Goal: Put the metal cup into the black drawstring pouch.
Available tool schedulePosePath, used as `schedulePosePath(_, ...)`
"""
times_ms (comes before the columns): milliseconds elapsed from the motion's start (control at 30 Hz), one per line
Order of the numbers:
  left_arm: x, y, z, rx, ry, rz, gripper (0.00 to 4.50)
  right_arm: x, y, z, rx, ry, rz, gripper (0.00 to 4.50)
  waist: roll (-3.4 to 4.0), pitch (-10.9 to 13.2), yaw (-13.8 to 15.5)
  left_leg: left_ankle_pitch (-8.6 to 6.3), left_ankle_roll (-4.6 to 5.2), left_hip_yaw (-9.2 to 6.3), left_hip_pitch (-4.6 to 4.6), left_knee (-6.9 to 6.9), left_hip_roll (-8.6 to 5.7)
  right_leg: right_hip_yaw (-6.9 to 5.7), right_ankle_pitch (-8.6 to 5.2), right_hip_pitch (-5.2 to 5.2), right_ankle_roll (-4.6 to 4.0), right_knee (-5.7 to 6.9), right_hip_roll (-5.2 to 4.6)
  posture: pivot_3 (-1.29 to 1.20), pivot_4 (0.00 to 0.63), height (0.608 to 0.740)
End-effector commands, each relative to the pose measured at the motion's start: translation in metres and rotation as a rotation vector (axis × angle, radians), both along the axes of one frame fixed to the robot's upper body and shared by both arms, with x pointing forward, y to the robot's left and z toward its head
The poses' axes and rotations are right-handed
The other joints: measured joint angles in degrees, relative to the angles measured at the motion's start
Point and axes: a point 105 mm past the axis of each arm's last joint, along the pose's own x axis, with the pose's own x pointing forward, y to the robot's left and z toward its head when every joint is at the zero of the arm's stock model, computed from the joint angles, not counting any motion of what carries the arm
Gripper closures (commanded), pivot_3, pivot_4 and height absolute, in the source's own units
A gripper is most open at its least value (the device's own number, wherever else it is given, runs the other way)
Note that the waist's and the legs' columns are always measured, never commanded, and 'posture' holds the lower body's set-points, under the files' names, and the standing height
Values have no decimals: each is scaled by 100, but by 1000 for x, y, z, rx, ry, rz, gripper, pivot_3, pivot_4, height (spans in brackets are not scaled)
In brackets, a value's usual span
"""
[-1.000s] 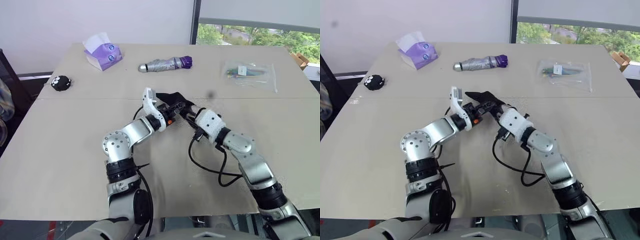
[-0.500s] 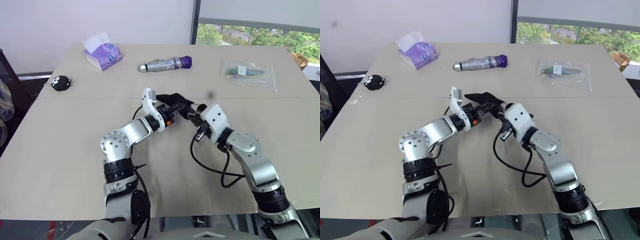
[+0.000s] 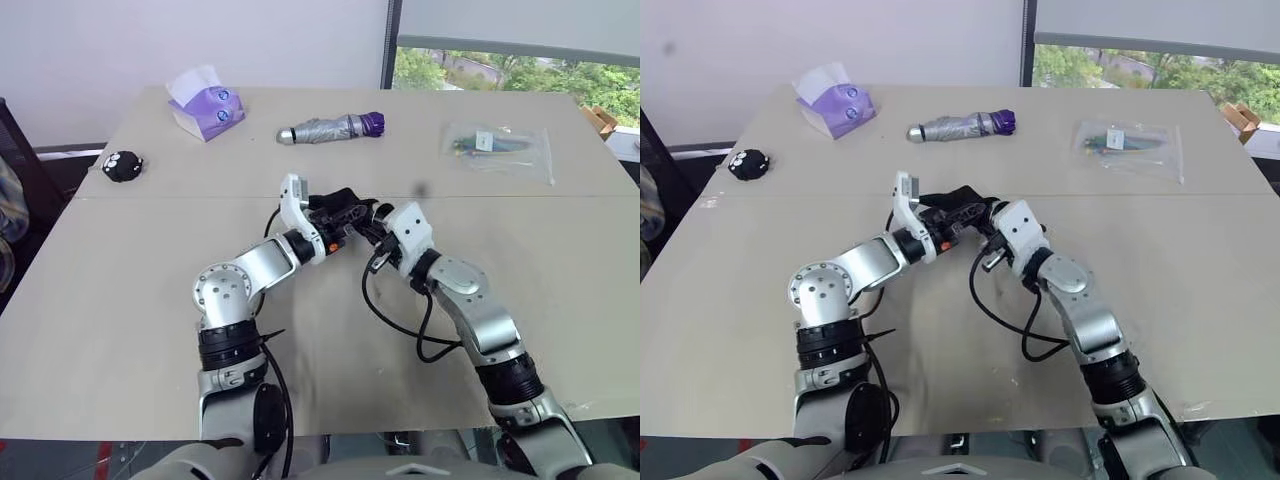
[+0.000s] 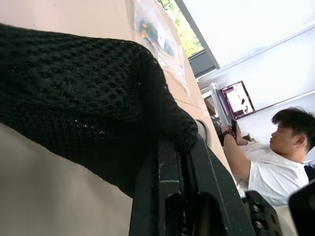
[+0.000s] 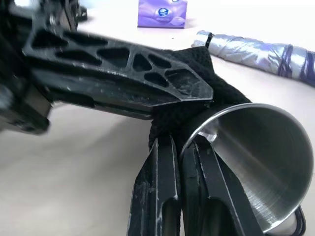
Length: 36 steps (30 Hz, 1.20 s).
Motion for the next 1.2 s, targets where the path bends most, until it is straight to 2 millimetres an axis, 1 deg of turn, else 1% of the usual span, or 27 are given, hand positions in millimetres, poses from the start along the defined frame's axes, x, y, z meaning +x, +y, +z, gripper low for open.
schedulePosePath(33,-8,-12,16,-33,-66,-75,4500,1,14,8,-145,-183,85,4474,0,0,-5,0,0,1,0,0,0,2,0,-1,0,0,0,0,150,740)
schedulePosePath(167,-8,-13,19,-43,-76,-76,4500,5,14,-3,-336,-319,157,4474,0,0,-4,6,-10,2,1,0,0,3,0,-1,0,0,0,0,150,740)
schedulePosePath(267,-7,-13,20,-46,-83,-82,4500,8,11,-11,-477,-421,205,4474,0,1,-6,6,-11,4,0,-1,0,3,0,-1,0,-1,0,0,150,740)
schedulePosePath(367,-8,-15,23,-52,-93,-91,4500,13,5,-18,-663,-551,251,4474,0,1,-4,7,-12,5,0,0,0,5,0,-1,0,-1,-1,0,150,740)
schedulePosePath(433,-9,-16,25,-54,-101,-100,4500,17,2,-17,-687,-571,232,4474,-1,0,-2,7,-13,4,0,1,0,4,0,0,0,-2,-1,0,150,740)
schedulePosePath(467,-10,-17,26,-54,-107,-107,4500,19,2,-15,-645,-551,205,4474,-1,0,-1,8,-13,4,0,1,0,3,0,0,0,-2,-1,0,150,740)
schedulePosePath(567,-14,-19,27,-57,-118,-127,4500,26,6,7,-267,-348,52,4474,-2,-1,-6,10,-17,4,-1,-2,4,-2,0,0,0,-2,-1,0,150,740)
schedulePosePath(633,-16,-20,27,-58,-123,-138,4500,30,3,21,-24,-216,-27,4474,-2,0,-5,12,-21,1,-1,-5,8,-3,0,0,0,-1,0,0,150,740)
schedulePosePath(667,-17,-21,27,-58,-125,-144,4500,32,0,28,98,-151,-62,4474,-1,1,-1,12,-21,-1,-2,-4,9,-5,0,0,-1,-1,0,0,150,740)
schedulePosePath(700,-18,-21,27,-58,-127,-147,4500,33,-3,32,173,-108,-81,4474,-1,1,3,12,-21,-2,-3,-4,9,-5,1,0,-1,-1,-1,0,150,740)
schedulePosePath(800,-18,-21,28,-58,-131,-153,4500,37,-20,48,496,51,-159,4474,-1,0,30,12,-20,-5,-4,0,5,-4,1,1,-1,-2,-4,0,150,740)
schedulePosePath(867,-18,-21,28,-58,-132,-154,4500,37,-25,52,583,99,-172,4474,0,0,41,11,-19,-5,-4,1,4,-4,1,1,-1,-2,-4,0,150,740)
schedulePosePath(1000,-19,-21,27,-56,-133,-158,4500,35,-34,69,832,198,-153,4474,2,1,32,10,-16,-7,-5,-3,3,-5,1,-1,-1,0,-2,0,150,740)
schedulePosePath(1033,-19,-21,27,-56,-134,-158,4500,35,-35,71,858,210,-152,4474,2,2,27,8,-14,-6,-4,-4,4,-5,1,-1,-1,0,-1,0,150,740)
schedulePosePath(1100,-19,-22,27,-56,-134,-160,4500,32,-28,69,701,140,-127,4474,4,3,9,-1,2,-6,-4,-6,4,-5,1,-1,-1,-1,-1,0,150,740)
schedulePosePath(1133,-18,-22,28,-56,-135,-160,4500,31,-24,66,611,103,-124,4474,4,3,2,-4,6,-4,-4,-6,3,-2,1,-2,-1,-1,-1,0,150,740)
schedulePosePath(1200,-18,-22,29,-56,-137,-161,4500,30,-18,52,337,-20,-130,4474,4,3,-6,-4,8,-1,-3,-5,1,0,0,-2,-1,-1,-2,0,150,740)
